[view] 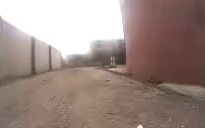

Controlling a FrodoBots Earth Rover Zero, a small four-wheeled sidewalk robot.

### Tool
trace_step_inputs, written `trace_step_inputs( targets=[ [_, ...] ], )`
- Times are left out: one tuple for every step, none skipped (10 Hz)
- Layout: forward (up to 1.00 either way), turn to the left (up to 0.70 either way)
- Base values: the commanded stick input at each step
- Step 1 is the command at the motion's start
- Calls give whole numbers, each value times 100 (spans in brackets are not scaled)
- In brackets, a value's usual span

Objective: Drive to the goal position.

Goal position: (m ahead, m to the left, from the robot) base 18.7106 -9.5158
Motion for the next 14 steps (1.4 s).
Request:
trace_step_inputs(
  targets=[
    [70,0],
    [70,0],
    [70,0],
    [70,0],
    [70,0],
    [70,0],
    [70,2],
    [70,3],
    [70,3],
    [70,3],
    [70,3],
    [70,3],
    [70,3],
    [70,3]
  ],
)
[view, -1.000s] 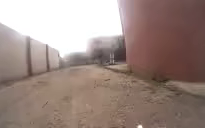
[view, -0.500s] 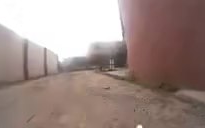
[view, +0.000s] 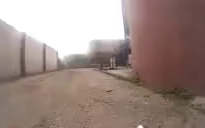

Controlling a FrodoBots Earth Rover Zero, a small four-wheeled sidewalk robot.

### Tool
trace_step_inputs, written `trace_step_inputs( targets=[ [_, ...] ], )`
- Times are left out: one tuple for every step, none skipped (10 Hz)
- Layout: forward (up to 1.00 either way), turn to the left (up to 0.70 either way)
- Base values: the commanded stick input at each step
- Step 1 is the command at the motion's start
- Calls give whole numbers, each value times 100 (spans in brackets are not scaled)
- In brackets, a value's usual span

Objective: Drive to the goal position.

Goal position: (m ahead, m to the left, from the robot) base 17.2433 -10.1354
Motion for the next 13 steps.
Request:
trace_step_inputs(
  targets=[
    [70,3],
    [70,3],
    [70,3],
    [70,5],
    [70,18],
    [70,17],
    [70,13],
    [70,3],
    [70,0],
    [70,0],
    [70,0],
    [70,0],
    [70,0]
  ],
)
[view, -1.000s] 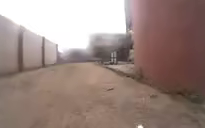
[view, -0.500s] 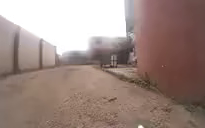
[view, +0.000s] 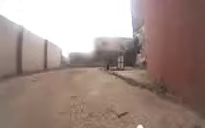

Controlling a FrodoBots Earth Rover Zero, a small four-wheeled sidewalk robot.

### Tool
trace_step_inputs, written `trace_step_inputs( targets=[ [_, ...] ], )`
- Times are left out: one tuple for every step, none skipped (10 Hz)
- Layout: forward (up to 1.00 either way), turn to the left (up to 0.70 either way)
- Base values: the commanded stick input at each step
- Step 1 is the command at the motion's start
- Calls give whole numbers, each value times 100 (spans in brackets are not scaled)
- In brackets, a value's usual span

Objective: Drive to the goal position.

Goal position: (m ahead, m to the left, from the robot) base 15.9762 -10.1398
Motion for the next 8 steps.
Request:
trace_step_inputs(
  targets=[
    [70,0],
    [70,0],
    [70,0],
    [70,0],
    [70,0],
    [70,0],
    [70,0],
    [70,0]
  ],
)
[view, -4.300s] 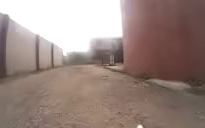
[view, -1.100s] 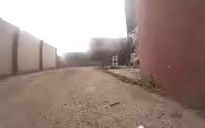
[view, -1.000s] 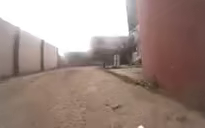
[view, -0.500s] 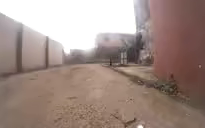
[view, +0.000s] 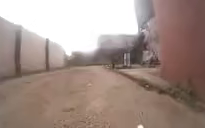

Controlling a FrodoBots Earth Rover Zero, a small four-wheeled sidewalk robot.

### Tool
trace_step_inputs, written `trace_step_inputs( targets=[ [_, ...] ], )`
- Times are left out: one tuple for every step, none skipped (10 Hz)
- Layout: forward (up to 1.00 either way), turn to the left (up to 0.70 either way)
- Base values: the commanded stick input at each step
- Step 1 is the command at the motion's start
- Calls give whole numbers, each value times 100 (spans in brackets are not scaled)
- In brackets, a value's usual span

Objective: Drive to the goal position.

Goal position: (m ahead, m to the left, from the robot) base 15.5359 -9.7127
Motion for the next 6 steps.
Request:
trace_step_inputs(
  targets=[
    [70,0],
    [70,0],
    [70,0],
    [70,0],
    [70,0],
    [70,0]
  ],
)
